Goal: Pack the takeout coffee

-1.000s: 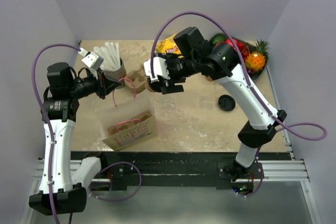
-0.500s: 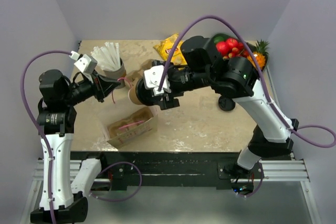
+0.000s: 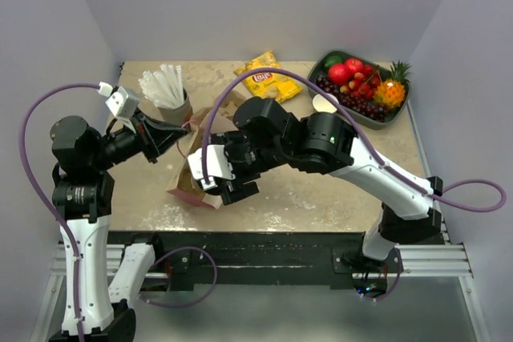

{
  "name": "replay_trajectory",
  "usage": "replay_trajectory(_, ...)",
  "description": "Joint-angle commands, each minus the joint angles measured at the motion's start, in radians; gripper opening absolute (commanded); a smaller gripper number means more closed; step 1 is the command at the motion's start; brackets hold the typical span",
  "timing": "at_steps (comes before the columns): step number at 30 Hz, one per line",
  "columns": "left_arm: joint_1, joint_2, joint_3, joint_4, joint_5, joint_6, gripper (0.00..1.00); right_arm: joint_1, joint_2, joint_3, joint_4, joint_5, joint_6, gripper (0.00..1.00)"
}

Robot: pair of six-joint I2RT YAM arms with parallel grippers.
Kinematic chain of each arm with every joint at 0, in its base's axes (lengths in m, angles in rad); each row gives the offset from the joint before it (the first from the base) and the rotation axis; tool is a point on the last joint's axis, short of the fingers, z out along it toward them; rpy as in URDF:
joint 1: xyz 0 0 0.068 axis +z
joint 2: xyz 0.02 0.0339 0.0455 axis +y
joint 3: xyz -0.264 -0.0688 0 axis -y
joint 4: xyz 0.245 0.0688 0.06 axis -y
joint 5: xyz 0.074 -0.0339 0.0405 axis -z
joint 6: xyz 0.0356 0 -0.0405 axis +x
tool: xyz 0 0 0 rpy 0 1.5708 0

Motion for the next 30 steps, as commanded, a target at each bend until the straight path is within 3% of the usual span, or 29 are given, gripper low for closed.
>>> replay_trajectory(1,-0.002,-0.045,-0.038,0.047,0.072,-0.055,0.00,0.011,-0.022,-0.027,0.045,0.088,0.009,0.00)
replay_trajectory(10,-0.002,-0.053,-0.045,0.017,0.048,-0.046,0.00,0.013,-0.013,-0.039,0.076,0.148,-0.005,0.00)
replay_trajectory(17,-0.002,-0.030,-0.042,-0.006,0.045,-0.023,0.00,0.011,-0.057,-0.217,0.113,0.106,-0.063,0.00)
replay_trajectory(25,-0.002,-0.001,-0.038,0.030,0.068,-0.067,0.00,0.011,-0.024,-0.263,0.064,0.094,-0.155,0.00)
replay_trajectory(30,-0.002,-0.022,-0.057,0.029,0.069,-0.067,0.00,0.011,-0.071,-0.403,0.071,0.096,-0.212,0.00)
